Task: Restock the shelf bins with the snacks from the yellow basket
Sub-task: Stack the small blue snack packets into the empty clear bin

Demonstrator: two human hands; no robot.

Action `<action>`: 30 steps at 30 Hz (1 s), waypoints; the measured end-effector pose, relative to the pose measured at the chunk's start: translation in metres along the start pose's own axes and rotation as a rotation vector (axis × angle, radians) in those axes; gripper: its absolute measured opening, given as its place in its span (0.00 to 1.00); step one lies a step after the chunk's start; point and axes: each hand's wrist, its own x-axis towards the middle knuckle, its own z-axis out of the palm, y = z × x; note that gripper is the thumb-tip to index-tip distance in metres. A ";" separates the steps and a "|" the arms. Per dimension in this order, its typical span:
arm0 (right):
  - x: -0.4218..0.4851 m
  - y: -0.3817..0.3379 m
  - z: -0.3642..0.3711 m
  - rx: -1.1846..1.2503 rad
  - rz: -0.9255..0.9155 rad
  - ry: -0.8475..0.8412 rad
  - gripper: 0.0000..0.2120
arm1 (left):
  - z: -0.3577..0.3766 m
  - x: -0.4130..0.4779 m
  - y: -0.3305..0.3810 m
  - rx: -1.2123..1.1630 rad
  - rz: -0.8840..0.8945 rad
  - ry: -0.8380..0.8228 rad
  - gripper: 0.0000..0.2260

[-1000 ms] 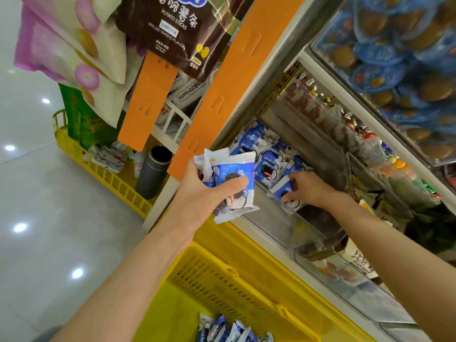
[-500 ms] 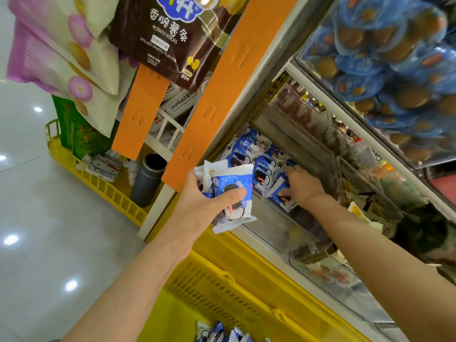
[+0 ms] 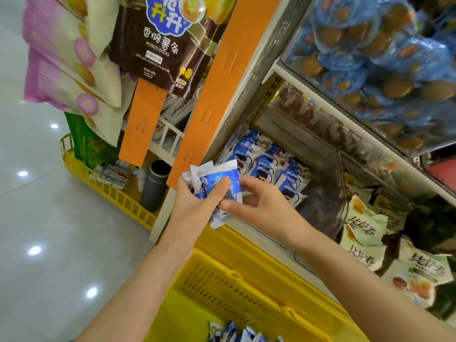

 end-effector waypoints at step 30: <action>0.134 0.087 -0.049 -0.598 -0.005 0.222 0.18 | -0.016 0.017 -0.002 0.111 -0.016 -0.021 0.36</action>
